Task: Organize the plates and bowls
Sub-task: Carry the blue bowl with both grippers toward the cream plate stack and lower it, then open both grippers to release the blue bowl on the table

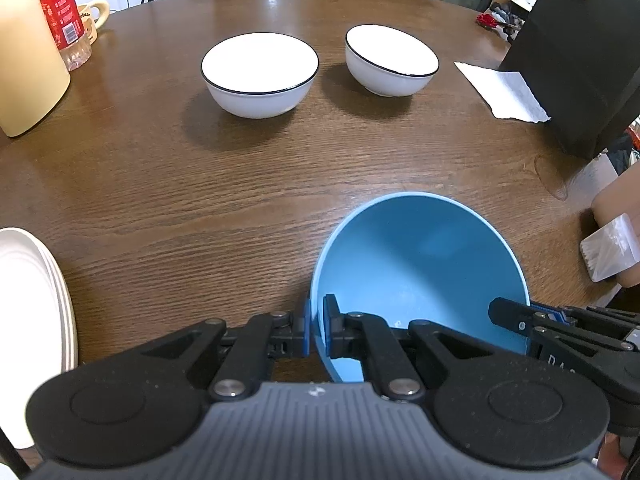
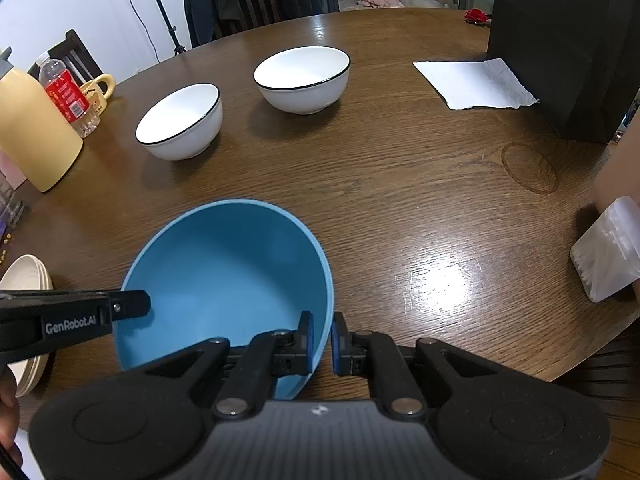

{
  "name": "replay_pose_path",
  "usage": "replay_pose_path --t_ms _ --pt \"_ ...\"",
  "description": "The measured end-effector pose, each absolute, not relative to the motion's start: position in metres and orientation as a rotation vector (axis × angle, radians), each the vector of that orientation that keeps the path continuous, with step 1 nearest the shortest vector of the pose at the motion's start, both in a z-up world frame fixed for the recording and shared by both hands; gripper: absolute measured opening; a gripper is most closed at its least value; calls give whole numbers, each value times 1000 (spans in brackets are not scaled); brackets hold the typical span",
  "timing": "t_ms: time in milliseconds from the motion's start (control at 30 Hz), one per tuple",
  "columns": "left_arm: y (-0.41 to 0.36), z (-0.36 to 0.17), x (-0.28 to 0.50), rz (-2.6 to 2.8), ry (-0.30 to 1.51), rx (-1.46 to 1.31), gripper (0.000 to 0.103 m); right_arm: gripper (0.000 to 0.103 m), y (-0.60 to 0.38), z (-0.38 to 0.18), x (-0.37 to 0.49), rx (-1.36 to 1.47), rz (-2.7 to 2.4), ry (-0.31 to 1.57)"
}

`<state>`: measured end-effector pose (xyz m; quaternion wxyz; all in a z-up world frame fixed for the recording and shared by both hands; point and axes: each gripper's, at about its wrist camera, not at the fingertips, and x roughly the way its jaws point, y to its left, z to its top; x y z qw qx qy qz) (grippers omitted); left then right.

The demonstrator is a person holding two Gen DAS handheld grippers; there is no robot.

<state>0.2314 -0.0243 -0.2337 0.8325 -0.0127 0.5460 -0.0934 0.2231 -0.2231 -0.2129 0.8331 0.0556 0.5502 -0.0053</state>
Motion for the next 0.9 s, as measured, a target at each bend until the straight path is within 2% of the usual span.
replay_pose_path --t_ms 367,467,533,567,600,667,733,800,900 --pt "-25 -234 231 -206 1168 -39 9 9 -225 -216 223 132 -15 1173" --pt "-24 -233 230 -208 1170 -49 11 12 -227 -217 224 140 -10 1180" --pt "-23 -231 230 -207 1167 -53 23 13 -228 -216 224 148 -14 1178" --pt "-23 -230 229 -209 1163 -56 35 14 -230 -215 224 153 -14 1177" --pt "-23 -228 228 -210 1155 -58 43 15 -231 -214 224 159 -13 1176" --pt "-22 -222 227 -212 1142 -65 50 19 -233 -210 223 169 -11 1167" --pt "-20 -217 226 -208 1130 -73 57 32 -235 -205 221 178 -13 1158" --pt "-17 -211 225 -200 1113 -76 66 40 -239 -199 220 190 -14 1143" --pt "-12 -201 222 -185 1089 -78 74 51 -243 -191 216 210 -13 1128"
